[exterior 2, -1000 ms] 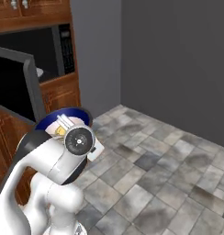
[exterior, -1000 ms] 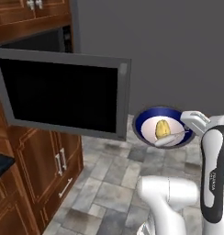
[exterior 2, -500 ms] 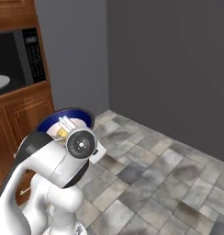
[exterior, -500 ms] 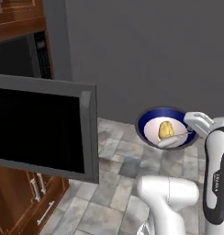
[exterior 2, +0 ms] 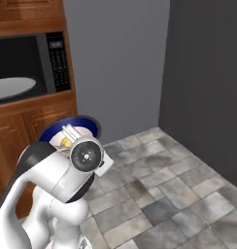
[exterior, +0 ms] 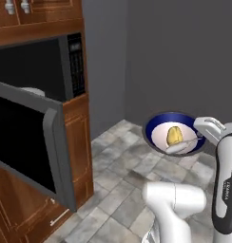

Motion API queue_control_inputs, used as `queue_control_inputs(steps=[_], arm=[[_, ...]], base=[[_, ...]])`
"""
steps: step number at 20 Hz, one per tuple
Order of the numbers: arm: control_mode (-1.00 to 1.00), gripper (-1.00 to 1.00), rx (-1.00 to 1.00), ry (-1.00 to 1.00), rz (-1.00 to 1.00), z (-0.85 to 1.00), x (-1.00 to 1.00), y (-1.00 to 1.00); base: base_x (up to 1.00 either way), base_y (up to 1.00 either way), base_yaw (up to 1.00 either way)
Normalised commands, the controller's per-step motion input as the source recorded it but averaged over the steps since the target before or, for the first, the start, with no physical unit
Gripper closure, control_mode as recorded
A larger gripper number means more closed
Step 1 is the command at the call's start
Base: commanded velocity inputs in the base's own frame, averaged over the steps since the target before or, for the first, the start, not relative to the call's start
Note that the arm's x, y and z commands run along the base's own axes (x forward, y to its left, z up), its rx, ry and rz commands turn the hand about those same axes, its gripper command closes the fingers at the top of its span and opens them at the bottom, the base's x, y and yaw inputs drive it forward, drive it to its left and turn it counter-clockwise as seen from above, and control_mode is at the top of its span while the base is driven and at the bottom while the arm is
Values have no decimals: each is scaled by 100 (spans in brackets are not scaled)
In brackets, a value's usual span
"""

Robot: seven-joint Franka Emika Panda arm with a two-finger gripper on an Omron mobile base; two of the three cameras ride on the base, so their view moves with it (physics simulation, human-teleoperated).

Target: Place the bowl containing the potato and fish in the microwave. Close the microwave door and press the start button to microwave the meal.

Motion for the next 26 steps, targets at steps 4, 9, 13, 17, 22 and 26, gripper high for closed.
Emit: queue_control_inputs(steps=[4, 9, 13, 17, 22, 26], arm=[[100, 100, 0, 0, 0, 0, 0, 0], [100, 100, 0, 0, 0, 0, 0, 0], [100, 100, 0, 0, 0, 0, 0, 0], [100, 100, 0, 0, 0, 0, 0, 0], [100, 100, 0, 0, 0, 0, 0, 0], [100, 100, 0, 0, 0, 0, 0, 0]], base=[[68, -37, 58], [49, -11, 60], [40, 0, 61], [62, 0, 48], [71, -5, 42], [52, 0, 44]])
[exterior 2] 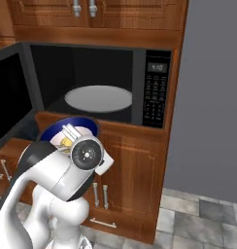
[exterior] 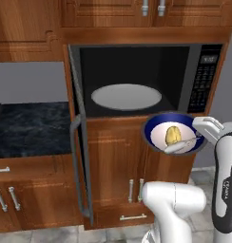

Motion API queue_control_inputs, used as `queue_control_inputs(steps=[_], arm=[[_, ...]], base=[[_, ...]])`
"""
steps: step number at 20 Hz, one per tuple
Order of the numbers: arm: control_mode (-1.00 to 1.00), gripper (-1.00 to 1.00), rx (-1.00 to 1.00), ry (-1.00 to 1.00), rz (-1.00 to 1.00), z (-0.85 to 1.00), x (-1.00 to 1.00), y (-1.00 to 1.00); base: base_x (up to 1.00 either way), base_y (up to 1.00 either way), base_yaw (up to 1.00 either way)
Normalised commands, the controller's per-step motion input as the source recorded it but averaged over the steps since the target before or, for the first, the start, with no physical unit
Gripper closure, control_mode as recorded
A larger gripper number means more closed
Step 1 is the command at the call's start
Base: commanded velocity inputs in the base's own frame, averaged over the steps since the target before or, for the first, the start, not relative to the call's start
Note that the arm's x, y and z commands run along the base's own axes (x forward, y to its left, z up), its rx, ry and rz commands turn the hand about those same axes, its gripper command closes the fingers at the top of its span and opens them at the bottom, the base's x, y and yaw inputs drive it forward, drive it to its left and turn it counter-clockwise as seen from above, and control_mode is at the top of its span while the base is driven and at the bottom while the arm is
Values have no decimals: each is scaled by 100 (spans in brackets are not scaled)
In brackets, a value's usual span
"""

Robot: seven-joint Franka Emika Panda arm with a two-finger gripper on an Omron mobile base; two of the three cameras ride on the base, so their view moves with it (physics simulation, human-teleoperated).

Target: Place the bowl containing the potato and fish in the microwave. Close the microwave door and press the start button to microwave the meal.

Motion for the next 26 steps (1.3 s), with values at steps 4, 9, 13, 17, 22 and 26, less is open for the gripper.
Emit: queue_control_inputs(steps=[4, 9, 13, 17, 22, 26], arm=[[100, 100, 0, 0, 0, 0, 0, 0], [100, 100, 0, 0, 0, 0, 0, 0], [100, 100, 0, 0, 0, 0, 0, 0], [100, 100, 0, 0, 0, 0, 0, 0], [100, 100, 0, 0, 0, 0, 0, 0], [-100, 100, 0, 0, 4, 0, 0, -2]], base=[[38, 0, 44], [3, 0, 39], [22, 0, 30], [36, 0, 21], [30, 0, 20], [9, 0, 8]])
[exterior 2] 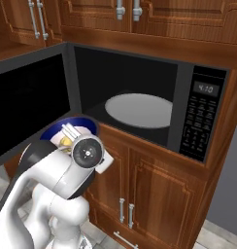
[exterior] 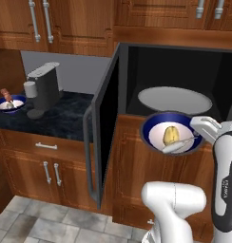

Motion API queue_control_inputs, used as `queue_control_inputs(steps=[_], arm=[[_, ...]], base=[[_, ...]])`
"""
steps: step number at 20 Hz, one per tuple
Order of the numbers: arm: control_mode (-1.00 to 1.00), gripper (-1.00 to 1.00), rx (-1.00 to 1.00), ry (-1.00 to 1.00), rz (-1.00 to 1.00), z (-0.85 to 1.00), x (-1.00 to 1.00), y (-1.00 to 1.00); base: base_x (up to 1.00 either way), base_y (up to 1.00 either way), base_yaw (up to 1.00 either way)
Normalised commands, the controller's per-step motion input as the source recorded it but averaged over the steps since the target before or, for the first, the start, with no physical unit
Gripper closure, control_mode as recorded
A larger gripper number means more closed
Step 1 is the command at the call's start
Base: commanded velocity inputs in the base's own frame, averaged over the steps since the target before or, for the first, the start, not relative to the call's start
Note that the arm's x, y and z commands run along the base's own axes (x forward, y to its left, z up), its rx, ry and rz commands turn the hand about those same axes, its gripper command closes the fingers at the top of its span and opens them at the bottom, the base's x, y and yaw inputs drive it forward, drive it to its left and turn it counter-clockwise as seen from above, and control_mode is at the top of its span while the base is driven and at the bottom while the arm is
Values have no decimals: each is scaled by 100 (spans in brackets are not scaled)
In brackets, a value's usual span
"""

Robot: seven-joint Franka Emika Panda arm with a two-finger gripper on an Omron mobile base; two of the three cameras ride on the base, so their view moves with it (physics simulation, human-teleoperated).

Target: Place the bowl containing the potato and fish in the microwave. Close the microwave door and press the start button to microwave the meal.

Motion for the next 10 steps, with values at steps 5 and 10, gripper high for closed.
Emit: queue_control_inputs(steps=[5, 10], arm=[[-100, 100, 0, 0, 0, 0, 0, -3], [-100, 100, 0, 0, 0, 0, 8, -5]], base=[[0, 0, 0], [0, 0, 0]])
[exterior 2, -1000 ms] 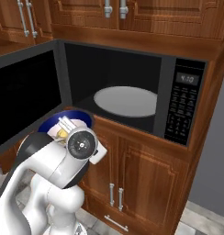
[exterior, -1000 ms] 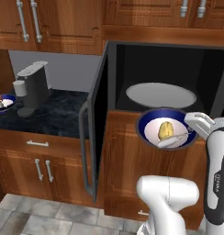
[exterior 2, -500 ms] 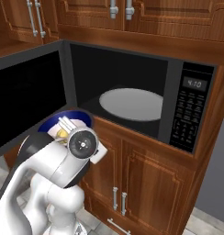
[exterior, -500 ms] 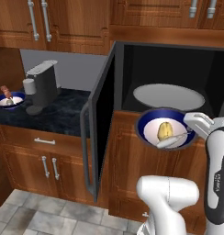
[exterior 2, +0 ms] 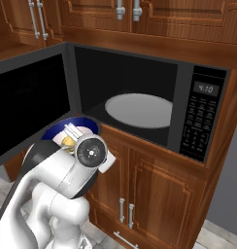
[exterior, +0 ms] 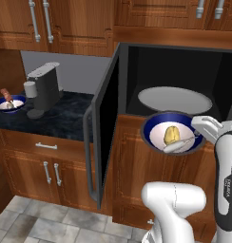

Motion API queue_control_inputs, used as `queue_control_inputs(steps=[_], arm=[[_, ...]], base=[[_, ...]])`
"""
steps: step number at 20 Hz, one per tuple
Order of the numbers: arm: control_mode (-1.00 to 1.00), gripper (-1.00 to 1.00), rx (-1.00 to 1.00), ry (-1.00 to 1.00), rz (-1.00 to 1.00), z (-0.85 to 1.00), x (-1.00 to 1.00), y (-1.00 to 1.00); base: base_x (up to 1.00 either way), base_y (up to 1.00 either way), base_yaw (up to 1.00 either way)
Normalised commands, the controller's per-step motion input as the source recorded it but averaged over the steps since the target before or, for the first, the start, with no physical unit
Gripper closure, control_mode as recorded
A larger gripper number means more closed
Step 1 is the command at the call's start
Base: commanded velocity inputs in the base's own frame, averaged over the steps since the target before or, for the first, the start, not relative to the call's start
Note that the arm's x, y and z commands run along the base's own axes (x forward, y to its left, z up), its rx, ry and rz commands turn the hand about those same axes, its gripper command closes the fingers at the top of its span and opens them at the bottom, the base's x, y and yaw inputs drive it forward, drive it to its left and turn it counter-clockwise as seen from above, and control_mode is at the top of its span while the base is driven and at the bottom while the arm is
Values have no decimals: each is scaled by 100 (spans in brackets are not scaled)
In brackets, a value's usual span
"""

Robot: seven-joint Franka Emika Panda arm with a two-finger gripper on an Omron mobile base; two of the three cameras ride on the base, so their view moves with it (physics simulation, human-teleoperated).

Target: Place the bowl containing the potato and fish in the microwave. Close the microwave door and press the start button to microwave the meal.

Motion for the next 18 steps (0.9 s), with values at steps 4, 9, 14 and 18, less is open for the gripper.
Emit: queue_control_inputs(steps=[4, 9, 14, 18], arm=[[-100, 100, 2, -2, -7, 0, 12, -26], [-100, 100, 1, -12, -18, 7, 24, -51], [-100, 100, 0, -8, -25, 15, 18, -31], [-100, 100, 1, 0, -28, 38, 20, -1]], base=[[0, 0, 0], [0, 0, 0], [0, 0, 0], [0, 0, 0]])
